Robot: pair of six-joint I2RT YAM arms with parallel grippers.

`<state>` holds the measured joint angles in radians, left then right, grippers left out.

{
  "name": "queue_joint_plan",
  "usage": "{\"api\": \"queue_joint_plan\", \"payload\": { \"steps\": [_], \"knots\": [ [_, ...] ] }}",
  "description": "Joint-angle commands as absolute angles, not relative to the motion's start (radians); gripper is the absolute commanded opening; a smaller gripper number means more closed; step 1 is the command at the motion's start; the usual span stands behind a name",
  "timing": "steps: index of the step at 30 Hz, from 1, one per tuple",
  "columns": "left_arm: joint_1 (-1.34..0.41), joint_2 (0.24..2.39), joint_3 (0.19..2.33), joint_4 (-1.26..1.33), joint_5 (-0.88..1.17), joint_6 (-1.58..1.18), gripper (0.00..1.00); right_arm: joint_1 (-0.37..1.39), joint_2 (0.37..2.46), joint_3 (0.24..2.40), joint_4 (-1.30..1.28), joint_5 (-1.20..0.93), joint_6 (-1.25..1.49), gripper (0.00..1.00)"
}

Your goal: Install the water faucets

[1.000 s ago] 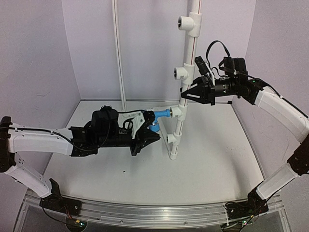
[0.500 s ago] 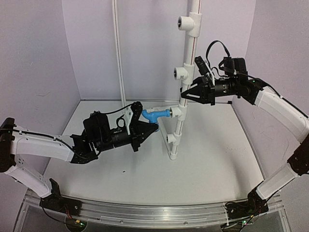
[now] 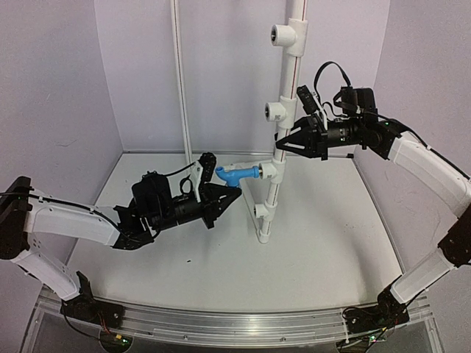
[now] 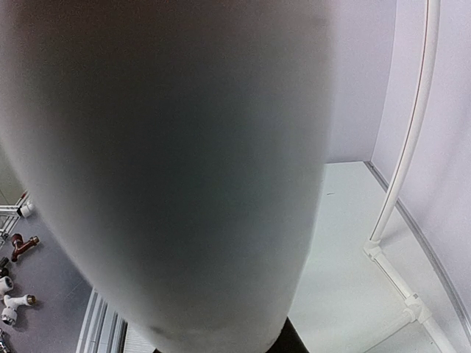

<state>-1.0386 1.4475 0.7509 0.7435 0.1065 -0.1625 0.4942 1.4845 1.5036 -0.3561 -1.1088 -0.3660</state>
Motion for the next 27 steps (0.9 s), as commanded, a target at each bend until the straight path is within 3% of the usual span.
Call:
{"api": "queue_joint_plan", "payload": {
  "steps": [1,27],
  "knots": [
    [-0.981,1.463,0.740,0.836,0.118,-0.253,0.00,0.500,1.474,1.525,-0.478,-1.111,-0.229,0.00],
    [-0.837,1.587,0.828,0.987,0.320,-0.377,0.00,0.500,1.458,1.504,-0.479,-1.114,-0.238,0.00]
  ]
}}
